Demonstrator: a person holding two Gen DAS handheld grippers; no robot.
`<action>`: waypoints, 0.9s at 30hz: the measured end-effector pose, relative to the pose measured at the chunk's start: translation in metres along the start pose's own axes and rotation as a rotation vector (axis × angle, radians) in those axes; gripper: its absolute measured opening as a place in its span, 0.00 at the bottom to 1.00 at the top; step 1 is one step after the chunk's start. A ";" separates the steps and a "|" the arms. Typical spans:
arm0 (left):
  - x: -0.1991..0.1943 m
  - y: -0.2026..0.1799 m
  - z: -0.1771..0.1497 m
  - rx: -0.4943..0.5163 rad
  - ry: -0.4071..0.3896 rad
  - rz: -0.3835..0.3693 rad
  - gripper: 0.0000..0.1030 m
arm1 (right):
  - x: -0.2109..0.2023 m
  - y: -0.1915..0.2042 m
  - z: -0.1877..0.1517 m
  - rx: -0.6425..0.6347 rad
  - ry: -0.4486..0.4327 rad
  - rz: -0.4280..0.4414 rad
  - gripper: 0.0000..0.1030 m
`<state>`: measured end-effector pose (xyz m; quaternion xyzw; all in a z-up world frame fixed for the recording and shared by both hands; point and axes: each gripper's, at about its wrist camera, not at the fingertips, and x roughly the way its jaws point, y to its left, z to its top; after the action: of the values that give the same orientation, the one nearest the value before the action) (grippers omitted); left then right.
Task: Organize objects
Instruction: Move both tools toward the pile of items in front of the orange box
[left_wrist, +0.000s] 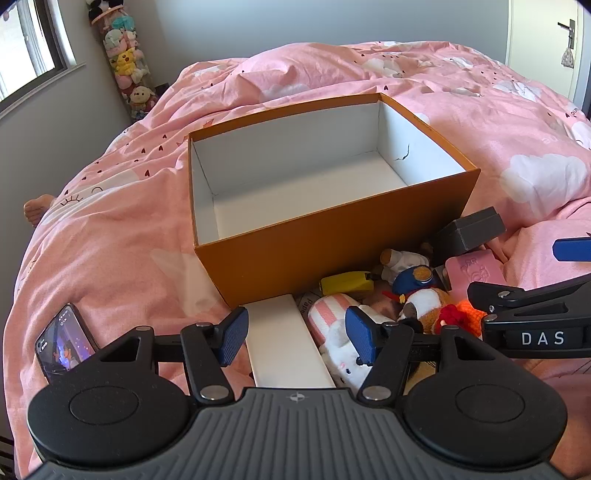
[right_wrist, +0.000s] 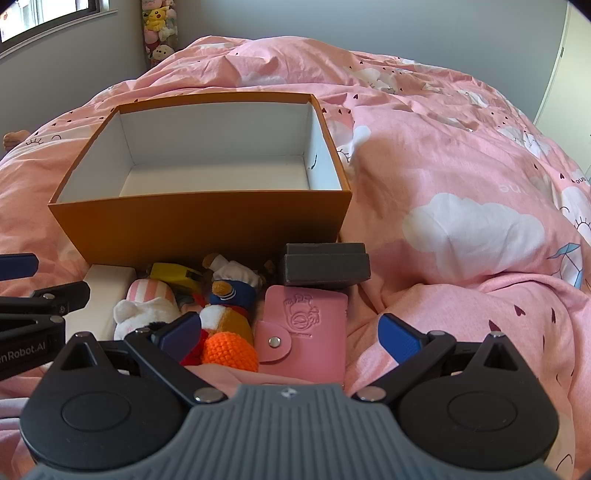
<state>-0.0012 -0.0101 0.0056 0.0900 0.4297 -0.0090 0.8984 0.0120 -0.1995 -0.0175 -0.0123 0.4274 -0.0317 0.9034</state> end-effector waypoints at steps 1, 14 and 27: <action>0.000 0.000 0.000 0.000 0.000 0.000 0.69 | 0.000 0.000 0.000 0.000 0.000 0.000 0.99; -0.001 0.013 0.004 -0.019 0.010 -0.051 0.69 | -0.001 -0.001 0.002 0.013 -0.009 0.029 0.99; 0.008 0.059 0.021 -0.093 0.075 -0.129 0.45 | 0.008 0.010 0.026 -0.044 0.029 0.236 0.73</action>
<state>0.0256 0.0446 0.0218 0.0205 0.4679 -0.0435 0.8825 0.0374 -0.1900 -0.0075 0.0187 0.4397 0.0840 0.8940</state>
